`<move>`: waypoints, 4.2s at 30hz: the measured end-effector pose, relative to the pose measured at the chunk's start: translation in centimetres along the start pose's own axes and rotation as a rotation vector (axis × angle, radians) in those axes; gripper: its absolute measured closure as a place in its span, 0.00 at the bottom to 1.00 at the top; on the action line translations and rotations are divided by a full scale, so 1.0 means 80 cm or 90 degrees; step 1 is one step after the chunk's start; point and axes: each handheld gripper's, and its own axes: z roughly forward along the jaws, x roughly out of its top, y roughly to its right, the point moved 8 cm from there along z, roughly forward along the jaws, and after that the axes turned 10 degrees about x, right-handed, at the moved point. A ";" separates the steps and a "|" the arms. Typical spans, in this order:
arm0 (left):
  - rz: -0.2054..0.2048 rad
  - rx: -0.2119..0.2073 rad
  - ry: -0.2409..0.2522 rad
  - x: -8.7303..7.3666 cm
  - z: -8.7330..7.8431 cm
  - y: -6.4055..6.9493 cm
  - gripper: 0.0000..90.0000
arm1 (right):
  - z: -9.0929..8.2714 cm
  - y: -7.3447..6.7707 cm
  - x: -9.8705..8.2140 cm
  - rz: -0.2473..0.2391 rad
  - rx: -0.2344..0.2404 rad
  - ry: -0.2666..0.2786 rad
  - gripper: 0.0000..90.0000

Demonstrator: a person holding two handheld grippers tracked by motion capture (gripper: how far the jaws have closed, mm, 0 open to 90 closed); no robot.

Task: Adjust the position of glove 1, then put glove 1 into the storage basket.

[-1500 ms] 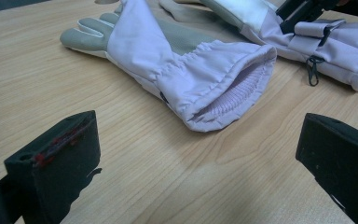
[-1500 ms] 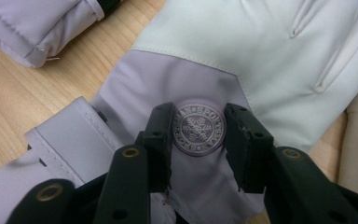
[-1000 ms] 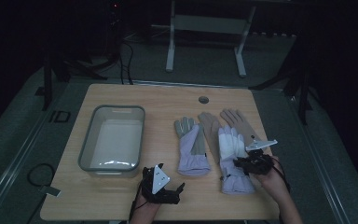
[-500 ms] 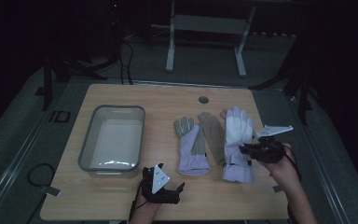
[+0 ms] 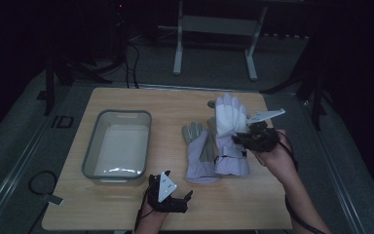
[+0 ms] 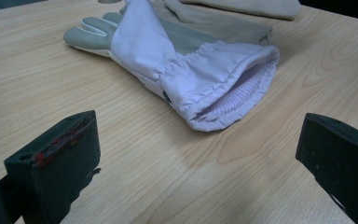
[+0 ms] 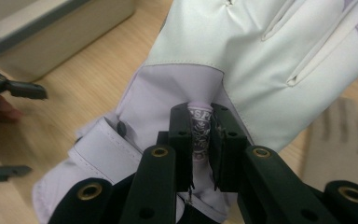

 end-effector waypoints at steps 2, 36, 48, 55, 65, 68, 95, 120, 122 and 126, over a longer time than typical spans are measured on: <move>0.001 0.000 0.000 0.000 0.000 0.000 0.00 | 0.007 -0.003 0.002 -0.006 0.002 -0.007 0.89; 0.010 -0.004 -0.003 0.000 0.000 0.002 0.00 | 0.181 -0.016 -0.018 0.048 -0.004 -0.133 0.88; -0.013 -0.006 -0.004 0.000 0.000 -0.001 0.00 | 0.180 -0.028 -0.012 0.018 0.007 -0.120 0.73; -0.018 -0.078 -0.003 0.002 -0.004 0.013 0.00 | 0.151 -0.031 -0.011 0.005 0.013 -0.078 0.43; -0.020 -0.104 -0.015 0.023 -0.016 0.010 0.03 | 0.109 -0.020 -0.029 0.017 0.059 0.010 0.20; -0.045 -0.116 -0.009 0.039 -0.020 0.004 0.03 | 0.100 -0.018 -0.033 0.002 0.070 0.035 0.19; -0.167 -0.068 -0.219 0.049 0.060 -0.023 0.36 | 0.142 0.015 -0.036 0.191 0.124 0.089 0.50; -0.193 -0.189 -0.272 0.024 0.080 -0.024 0.75 | 0.182 0.006 -0.078 0.167 0.156 0.022 0.86; -0.192 -0.191 -0.279 0.026 0.079 -0.024 0.78 | 0.181 0.003 -0.077 0.149 0.132 0.017 0.86; -0.186 -0.190 -0.288 0.029 0.077 -0.023 0.80 | 0.178 -0.002 -0.073 0.134 0.107 0.016 0.87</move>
